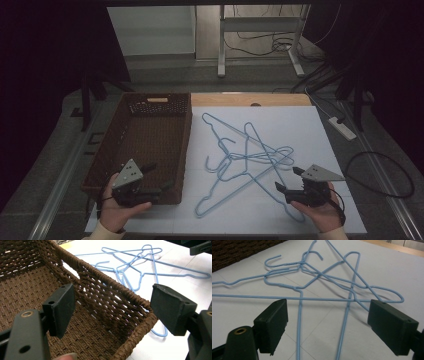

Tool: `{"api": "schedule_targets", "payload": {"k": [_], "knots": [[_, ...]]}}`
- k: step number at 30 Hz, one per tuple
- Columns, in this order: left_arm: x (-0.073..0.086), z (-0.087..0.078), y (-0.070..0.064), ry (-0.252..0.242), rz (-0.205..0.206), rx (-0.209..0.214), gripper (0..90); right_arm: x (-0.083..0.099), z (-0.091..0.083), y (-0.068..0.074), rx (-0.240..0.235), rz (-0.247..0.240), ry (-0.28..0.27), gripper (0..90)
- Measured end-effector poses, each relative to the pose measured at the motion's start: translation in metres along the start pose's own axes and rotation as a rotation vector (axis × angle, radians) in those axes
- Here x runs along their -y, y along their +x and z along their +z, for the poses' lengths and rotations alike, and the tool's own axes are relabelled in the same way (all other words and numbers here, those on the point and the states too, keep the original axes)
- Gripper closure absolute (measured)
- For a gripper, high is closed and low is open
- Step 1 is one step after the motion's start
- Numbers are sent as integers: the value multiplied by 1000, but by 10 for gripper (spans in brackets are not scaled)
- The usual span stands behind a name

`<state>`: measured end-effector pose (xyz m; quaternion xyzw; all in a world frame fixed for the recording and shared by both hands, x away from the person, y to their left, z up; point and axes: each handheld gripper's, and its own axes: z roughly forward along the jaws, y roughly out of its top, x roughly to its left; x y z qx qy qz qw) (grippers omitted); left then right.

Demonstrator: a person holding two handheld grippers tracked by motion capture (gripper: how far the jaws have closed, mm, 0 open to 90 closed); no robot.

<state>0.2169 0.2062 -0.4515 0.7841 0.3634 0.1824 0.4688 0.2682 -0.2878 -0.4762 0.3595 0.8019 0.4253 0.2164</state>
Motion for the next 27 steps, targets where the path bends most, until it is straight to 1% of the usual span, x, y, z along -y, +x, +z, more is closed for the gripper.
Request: {"api": "schedule_targets", "payload": {"k": [6, 13, 17, 20, 23, 27], "knots": [[-3, -1, 0, -3, 0, 4, 212, 1, 0, -1, 1, 5, -2, 183], [-3, -2, -2, -6, 0, 0, 212, 2, 2, -2, 0, 10, -3, 186], [-2, -3, -3, -4, 10, -4, 212, 1, 1, -1, 8, 2, -1, 189], [-1, -3, -3, -1, 11, -2, 212, -1, 1, 0, 14, -7, -3, 192], [0, -3, -2, 1, 10, 0, 212, 0, 1, 2, 17, -4, 1, 194], [0, -3, -3, 1, 14, 0, 213, 0, 2, 3, 14, -9, 5, 196]]}}
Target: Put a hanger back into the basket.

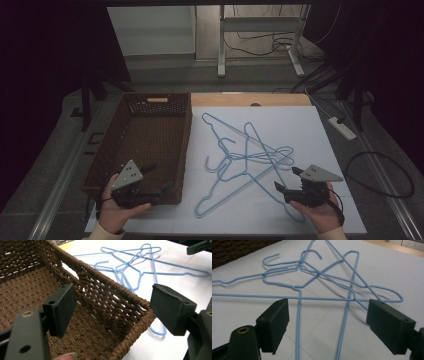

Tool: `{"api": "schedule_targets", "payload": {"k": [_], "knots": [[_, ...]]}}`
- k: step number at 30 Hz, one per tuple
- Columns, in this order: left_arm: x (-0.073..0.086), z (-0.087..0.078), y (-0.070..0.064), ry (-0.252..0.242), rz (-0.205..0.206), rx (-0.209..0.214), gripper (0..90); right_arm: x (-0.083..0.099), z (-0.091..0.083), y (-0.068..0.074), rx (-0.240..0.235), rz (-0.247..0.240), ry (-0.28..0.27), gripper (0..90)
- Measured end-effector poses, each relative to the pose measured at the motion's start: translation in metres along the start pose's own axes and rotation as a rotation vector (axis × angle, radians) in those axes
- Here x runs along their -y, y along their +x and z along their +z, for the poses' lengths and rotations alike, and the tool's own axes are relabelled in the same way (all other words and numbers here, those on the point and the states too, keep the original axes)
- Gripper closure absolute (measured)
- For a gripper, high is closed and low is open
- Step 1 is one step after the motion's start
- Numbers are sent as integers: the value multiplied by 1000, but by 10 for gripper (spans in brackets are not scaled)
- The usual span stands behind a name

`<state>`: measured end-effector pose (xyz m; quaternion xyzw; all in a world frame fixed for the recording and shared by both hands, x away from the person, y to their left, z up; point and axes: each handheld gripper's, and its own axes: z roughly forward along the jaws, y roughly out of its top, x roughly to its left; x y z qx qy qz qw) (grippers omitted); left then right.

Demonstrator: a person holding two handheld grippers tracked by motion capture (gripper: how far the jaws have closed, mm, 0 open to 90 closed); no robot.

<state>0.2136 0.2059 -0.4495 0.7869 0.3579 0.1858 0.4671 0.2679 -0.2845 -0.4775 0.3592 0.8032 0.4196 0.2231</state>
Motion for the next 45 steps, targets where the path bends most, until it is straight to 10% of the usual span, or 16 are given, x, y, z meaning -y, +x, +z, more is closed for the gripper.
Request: {"api": "schedule_targets", "payload": {"k": [23, 45], "knots": [[-2, -1, 3, -4, -4, -10, 214, -11, 11, 6, -16, -38, 68, 207], [-2, 0, 1, -1, 5, 0, 215, -74, 81, 0, -49, -150, 224, 324]]}}
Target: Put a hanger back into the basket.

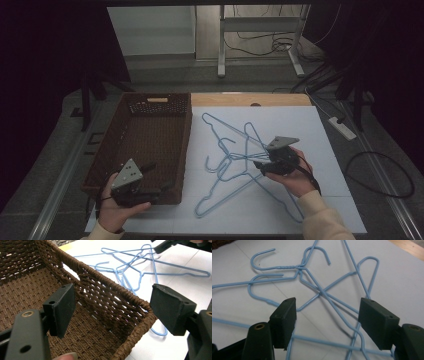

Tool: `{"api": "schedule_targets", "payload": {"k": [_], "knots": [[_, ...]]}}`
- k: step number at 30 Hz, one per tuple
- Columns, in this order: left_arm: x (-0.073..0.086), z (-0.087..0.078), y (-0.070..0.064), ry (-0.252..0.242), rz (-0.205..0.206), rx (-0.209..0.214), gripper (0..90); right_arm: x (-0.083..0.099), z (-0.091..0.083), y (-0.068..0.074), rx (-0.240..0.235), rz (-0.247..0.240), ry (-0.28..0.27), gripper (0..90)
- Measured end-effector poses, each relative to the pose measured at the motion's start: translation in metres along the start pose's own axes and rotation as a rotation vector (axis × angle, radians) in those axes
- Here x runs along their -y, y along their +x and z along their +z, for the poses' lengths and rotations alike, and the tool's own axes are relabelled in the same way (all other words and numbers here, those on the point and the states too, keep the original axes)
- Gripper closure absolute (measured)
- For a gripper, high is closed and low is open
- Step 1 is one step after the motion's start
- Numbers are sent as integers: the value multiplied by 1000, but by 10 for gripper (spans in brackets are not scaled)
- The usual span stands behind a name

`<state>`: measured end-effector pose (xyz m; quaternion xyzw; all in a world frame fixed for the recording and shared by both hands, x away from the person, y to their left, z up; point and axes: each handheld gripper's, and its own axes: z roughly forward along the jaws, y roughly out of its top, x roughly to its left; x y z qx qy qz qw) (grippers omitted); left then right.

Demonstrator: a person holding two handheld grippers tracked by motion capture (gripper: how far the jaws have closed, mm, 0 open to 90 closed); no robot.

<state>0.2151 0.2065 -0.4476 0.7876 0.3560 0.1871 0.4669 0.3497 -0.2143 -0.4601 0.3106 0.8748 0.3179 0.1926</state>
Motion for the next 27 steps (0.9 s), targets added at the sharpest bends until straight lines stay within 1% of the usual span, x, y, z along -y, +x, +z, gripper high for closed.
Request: {"api": "schedule_targets", "payload": {"k": [4, 5, 6, 10, 12, 15, 19, 21, 23, 27], "knots": [[0, 0, 0, 0, -1, 0, 215, -12, 15, -5, -18, -13, 46, 342], [0, 0, 0, 0, -1, 0, 215, -12, 15, -5, -18, -13, 46, 342], [0, 0, 1, 0, -1, -1, 215, -19, 23, -6, -24, -30, 72, 347], [1, 0, 1, 0, -4, 0, 215, -29, 35, -7, -32, -52, 104, 373], [1, 0, 1, 0, -3, -1, 216, -32, 37, -7, -40, -56, 113, 378], [0, 0, 1, -1, -1, -1, 216, -43, 47, -7, -50, -82, 144, 396], [0, 0, 1, -1, 1, -1, 215, -46, 52, -6, -56, -92, 163, 400], [0, -1, 2, -1, 1, -2, 216, -51, 60, -6, -75, -101, 188, 413], [0, -1, 2, 0, 1, 0, 216, -54, 67, -6, -84, -110, 207, 424], [0, 0, 1, -2, 2, -1, 216, -59, 78, -5, -87, -124, 236, 449]]}}
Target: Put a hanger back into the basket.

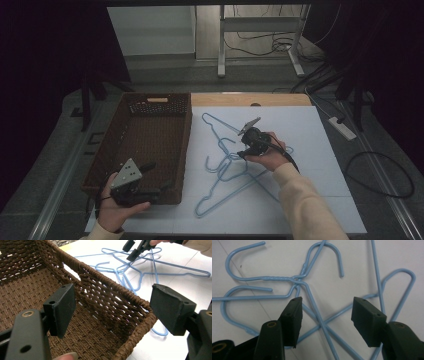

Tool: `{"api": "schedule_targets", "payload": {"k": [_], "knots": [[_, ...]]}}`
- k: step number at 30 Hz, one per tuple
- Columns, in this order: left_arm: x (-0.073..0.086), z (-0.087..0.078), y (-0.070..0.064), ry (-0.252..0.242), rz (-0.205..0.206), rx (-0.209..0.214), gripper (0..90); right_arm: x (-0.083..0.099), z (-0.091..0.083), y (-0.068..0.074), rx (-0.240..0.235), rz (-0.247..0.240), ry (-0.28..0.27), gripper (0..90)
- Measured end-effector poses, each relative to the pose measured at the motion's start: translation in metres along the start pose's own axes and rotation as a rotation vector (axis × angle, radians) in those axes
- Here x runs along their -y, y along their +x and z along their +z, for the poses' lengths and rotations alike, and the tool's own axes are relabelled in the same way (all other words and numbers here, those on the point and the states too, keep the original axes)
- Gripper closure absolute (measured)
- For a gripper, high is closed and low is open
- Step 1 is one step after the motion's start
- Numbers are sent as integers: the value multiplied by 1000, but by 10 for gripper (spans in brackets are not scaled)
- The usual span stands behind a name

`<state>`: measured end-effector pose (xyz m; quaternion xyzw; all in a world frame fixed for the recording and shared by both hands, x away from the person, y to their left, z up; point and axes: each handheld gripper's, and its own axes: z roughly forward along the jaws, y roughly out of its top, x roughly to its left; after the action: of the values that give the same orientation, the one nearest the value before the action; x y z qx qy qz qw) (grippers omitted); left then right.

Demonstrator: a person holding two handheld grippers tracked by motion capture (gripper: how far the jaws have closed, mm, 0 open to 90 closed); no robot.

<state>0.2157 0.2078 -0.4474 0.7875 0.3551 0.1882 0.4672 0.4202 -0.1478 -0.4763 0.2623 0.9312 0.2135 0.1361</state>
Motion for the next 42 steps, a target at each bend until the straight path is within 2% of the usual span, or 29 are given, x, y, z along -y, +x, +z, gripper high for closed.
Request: {"api": "schedule_targets", "payload": {"k": [13, 21, 25, 31, 33, 34, 35, 37, 38, 42], "knots": [[0, 0, 1, 1, 1, -4, 216, -15, 26, -2, -50, -67, 94, 572], [1, 0, 2, 2, 1, -5, 215, -20, 32, -1, -77, -114, 131, 645], [1, 0, 2, 2, 3, -7, 215, -22, 38, -2, -88, -147, 170, 694], [1, 0, 2, 5, 5, -8, 215, -25, 39, -6, -165, -142, 189, 823], [1, 0, 2, 6, 5, -8, 216, -25, 39, -6, -163, -146, 185, 831], [1, 1, 2, 7, 6, -8, 216, -25, 39, -5, -143, -164, 178, 847], [1, 1, 2, 6, 6, -9, 216, -25, 39, -5, -143, -164, 178, 847], [1, 0, 2, 5, 7, -11, 216, -26, 38, -4, -105, -174, 170, 871], [1, 0, 2, 5, 7, -11, 216, -26, 38, -4, -105, -174, 170, 871], [1, 0, 2, 5, 7, -12, 216, -26, 31, -8, -89, -141, 133, 875]]}}
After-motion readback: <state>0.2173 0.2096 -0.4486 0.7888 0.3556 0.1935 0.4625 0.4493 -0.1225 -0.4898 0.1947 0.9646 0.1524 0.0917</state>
